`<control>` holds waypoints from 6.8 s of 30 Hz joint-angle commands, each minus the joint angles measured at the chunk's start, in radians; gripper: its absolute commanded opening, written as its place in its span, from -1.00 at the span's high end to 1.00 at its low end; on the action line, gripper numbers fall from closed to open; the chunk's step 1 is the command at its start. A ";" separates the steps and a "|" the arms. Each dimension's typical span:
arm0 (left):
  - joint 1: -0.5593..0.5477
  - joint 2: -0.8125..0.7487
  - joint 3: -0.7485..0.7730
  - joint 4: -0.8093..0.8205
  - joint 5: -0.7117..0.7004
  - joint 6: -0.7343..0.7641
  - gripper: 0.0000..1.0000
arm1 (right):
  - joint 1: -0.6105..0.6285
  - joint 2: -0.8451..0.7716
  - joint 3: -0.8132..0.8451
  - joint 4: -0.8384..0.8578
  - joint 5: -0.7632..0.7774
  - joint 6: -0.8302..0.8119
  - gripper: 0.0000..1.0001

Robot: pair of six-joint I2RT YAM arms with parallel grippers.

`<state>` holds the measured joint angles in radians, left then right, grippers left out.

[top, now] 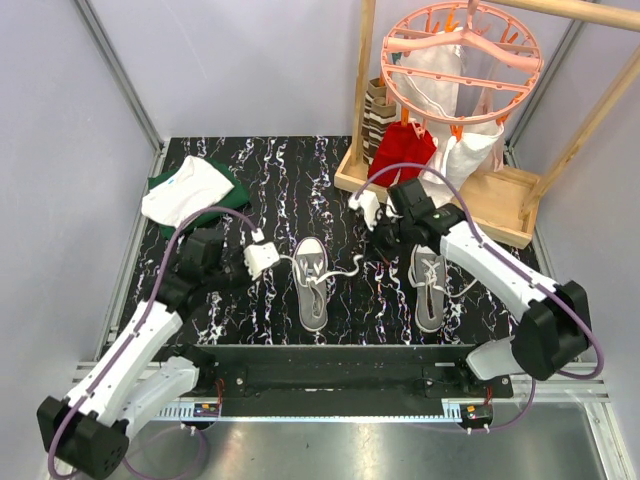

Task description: Tie the shoes

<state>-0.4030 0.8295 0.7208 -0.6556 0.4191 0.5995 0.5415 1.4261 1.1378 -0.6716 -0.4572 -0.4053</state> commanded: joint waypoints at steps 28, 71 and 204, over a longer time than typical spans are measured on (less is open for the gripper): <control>-0.005 -0.388 -0.098 -0.435 0.267 0.858 1.00 | 0.354 0.622 0.649 0.250 -0.301 0.479 1.00; 0.006 0.147 0.172 0.057 0.015 0.028 1.00 | -0.015 0.292 0.450 0.152 -0.310 0.378 -0.54; 0.286 0.790 0.365 -0.387 0.044 0.045 1.00 | 0.365 0.140 -0.001 0.216 0.026 0.261 1.00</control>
<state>-0.1192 1.6825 1.0981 -0.9714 0.5053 0.5377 0.9302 1.6497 1.1843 -0.4892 -0.4065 -0.2741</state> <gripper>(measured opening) 0.005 0.006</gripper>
